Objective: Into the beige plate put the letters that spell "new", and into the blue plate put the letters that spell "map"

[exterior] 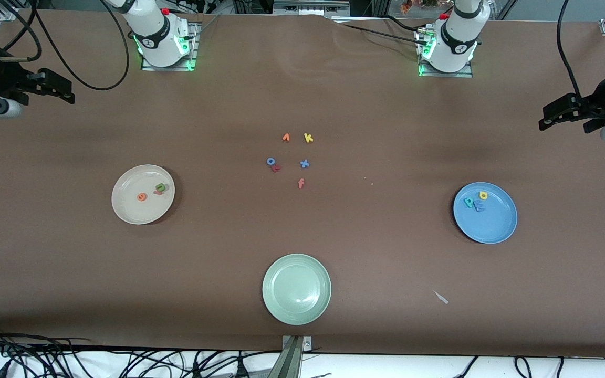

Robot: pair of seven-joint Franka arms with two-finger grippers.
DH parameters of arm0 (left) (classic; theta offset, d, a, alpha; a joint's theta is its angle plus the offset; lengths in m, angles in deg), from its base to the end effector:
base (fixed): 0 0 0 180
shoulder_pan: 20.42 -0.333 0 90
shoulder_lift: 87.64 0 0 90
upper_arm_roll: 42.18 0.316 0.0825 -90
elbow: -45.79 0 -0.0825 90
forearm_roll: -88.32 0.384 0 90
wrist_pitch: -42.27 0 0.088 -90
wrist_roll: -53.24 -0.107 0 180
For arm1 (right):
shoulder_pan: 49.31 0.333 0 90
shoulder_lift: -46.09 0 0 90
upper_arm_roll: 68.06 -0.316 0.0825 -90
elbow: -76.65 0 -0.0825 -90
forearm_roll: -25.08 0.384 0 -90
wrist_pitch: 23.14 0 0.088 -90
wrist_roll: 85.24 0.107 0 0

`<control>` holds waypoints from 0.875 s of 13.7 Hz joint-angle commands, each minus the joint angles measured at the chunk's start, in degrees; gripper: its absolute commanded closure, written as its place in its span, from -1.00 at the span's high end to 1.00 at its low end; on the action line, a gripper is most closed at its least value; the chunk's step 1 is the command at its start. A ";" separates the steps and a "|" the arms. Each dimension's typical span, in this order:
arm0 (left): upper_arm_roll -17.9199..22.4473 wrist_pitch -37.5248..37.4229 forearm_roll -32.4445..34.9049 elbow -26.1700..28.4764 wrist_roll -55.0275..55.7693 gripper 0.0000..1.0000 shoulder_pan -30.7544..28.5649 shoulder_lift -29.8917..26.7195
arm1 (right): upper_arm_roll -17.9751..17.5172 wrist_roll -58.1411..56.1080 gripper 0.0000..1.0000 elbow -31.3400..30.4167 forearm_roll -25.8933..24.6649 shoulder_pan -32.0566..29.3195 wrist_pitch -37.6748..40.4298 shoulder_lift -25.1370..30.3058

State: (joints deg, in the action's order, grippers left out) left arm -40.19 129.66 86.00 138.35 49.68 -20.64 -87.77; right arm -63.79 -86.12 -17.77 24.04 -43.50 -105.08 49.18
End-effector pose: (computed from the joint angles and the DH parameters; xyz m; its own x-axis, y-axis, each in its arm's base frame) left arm 0.5470 0.0166 0.6011 0.9960 -0.0255 -0.0851 -0.0216 -0.9987 0.0459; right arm 0.5205 0.0108 0.6066 0.9857 0.0401 -0.1635 0.0425 -0.9990 0.0116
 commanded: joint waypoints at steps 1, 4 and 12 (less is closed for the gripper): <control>-0.23 -0.90 0.74 -1.15 0.31 1.00 0.04 0.40 | -1.01 0.17 1.00 0.38 -0.46 -1.24 -1.20 -0.54; -0.23 -0.90 0.74 -1.15 0.31 1.00 0.04 0.40 | -1.01 0.00 1.00 0.38 -0.55 -1.24 -2.96 -0.89; -0.23 -0.90 0.74 -1.24 0.31 1.00 0.04 0.40 | -0.66 0.00 1.00 0.38 -0.37 -2.03 -3.06 -2.03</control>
State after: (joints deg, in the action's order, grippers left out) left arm -40.20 129.66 86.00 138.35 49.68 -20.63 -87.77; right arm -63.98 -86.01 -17.79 24.04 -44.96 -108.07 47.20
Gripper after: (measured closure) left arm 0.000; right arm 0.000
